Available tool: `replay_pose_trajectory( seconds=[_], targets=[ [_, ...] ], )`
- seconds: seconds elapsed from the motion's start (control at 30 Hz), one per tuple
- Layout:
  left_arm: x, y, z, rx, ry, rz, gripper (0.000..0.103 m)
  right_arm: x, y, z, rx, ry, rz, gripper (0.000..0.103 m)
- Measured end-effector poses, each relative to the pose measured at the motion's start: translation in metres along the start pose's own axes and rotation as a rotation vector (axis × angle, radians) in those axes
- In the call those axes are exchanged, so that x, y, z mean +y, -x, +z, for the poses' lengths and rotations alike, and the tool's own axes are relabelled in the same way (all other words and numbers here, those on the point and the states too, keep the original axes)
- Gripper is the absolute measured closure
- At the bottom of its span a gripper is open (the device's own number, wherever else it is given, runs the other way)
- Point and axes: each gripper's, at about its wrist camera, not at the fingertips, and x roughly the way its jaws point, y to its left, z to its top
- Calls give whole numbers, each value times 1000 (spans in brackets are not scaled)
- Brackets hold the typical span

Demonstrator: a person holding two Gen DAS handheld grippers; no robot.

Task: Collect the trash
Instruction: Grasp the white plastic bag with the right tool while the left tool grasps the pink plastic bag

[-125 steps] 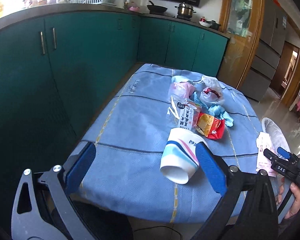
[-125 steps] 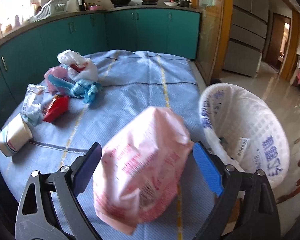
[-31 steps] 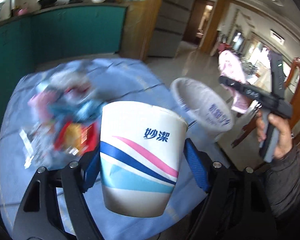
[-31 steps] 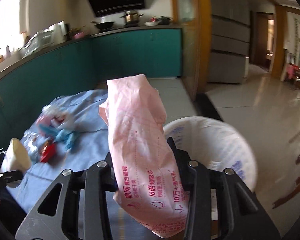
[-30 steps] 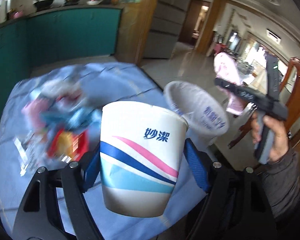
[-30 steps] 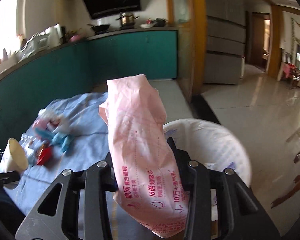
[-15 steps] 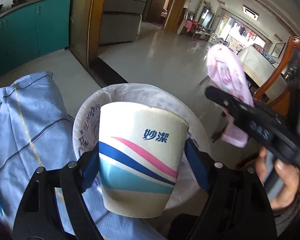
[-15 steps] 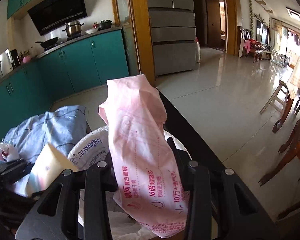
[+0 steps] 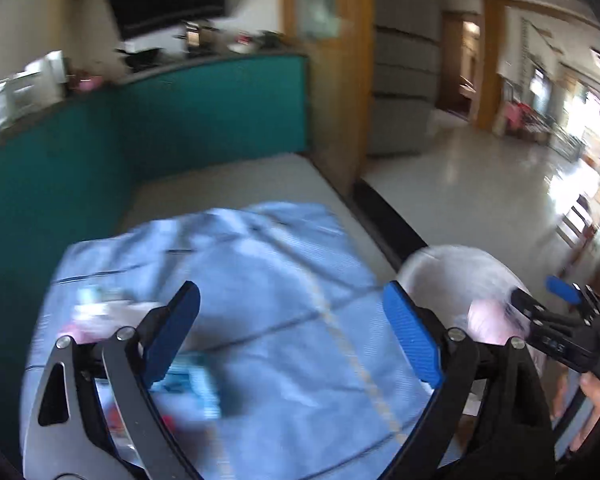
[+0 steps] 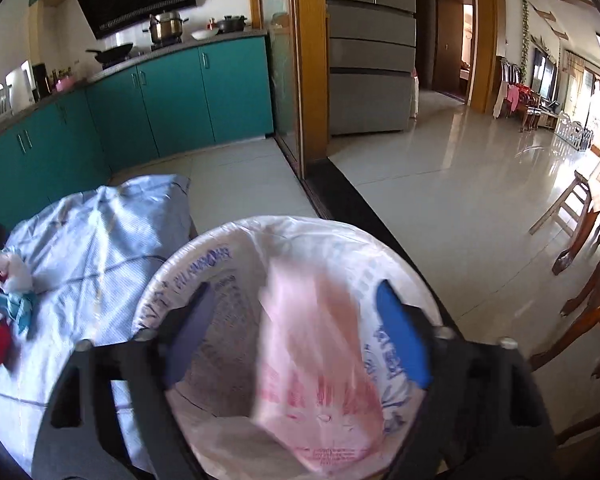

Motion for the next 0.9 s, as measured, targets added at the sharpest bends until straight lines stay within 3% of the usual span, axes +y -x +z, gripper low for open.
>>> replay_pose_trajectory(
  seconds=[0.1, 0.17, 0.23, 0.33, 0.5, 0.63, 0.7, 0.77, 0.83, 0.9],
  targets=[
    [53, 8, -5, -8, 75, 118, 7, 19, 4, 3, -33, 3, 43, 14],
    [91, -1, -8, 27, 135, 205, 7, 36, 5, 5, -36, -2, 130, 12],
    [125, -10, -10, 64, 188, 233, 7, 64, 5, 4, -14, 34, 240, 12],
    [171, -23, -18, 127, 260, 227, 7, 105, 6, 0, -3, 121, 300, 12],
    [227, -40, -35, 195, 415, 109, 7, 176, 2, -12, 16, 240, 391, 12],
    [259, -47, -47, 209, 522, 120, 7, 216, 3, -22, 15, 325, 431, 12],
    [268, -53, -55, 238, 554, 91, 7, 232, 1, -24, 26, 346, 458, 12],
    [273, -65, -63, 278, 602, 4, 7, 242, -1, -25, 37, 360, 480, 12],
    [274, -82, -72, 334, 681, -144, 7, 250, -3, -24, 41, 371, 505, 12],
    [270, -91, -78, 368, 731, -218, 7, 260, -8, -17, 43, 386, 541, 12]
  ],
)
